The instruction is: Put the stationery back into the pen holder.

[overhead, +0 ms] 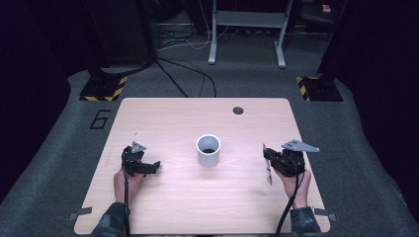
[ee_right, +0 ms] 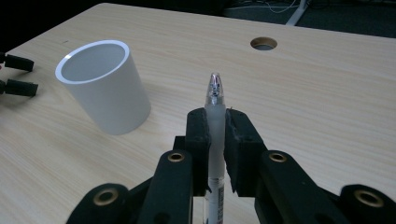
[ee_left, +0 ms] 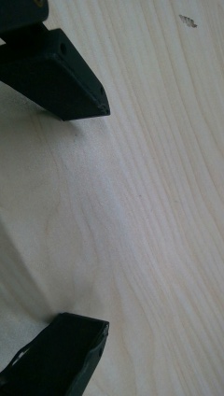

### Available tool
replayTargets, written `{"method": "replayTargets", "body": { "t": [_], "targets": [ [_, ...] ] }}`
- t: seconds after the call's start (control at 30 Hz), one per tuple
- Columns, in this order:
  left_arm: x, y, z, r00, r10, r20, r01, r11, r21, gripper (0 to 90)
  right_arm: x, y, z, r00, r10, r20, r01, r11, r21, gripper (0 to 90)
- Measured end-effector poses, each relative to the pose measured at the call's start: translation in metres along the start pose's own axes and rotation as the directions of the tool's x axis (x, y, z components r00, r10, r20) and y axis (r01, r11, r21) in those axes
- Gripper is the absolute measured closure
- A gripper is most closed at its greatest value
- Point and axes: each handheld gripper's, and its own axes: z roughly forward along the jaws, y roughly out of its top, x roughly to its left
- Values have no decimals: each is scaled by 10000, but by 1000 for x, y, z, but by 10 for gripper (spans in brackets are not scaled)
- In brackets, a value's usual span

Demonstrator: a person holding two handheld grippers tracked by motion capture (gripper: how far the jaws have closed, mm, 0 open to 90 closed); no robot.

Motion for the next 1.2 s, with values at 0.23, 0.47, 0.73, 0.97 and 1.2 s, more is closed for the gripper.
{"method": "replayTargets", "body": {
  "t": [0.23,0.47,0.73,0.97,1.2],
  "targets": [
    [-1,0,1,10000,-27,-30,27,9999,-112,9,7,6,12,9996,-108,-261,102,9997,-204,802],
    [-1,0,1,10000,-44,-28,44,9999,-120,9,13,13,19,9988,-174,-468,154,9990,-426,802],
    [-1,0,1,10000,-34,-17,34,9999,-120,9,21,25,27,9969,-371,-694,322,9969,-715,802],
    [-1,0,1,10000,1,1,-1,9999,-125,9,28,35,36,9945,-432,-954,342,9950,-936,801],
    [-1,0,1,10000,0,2,0,9999,-128,9,33,45,42,9926,-600,-1059,475,9920,-1166,802]
  ]
}}
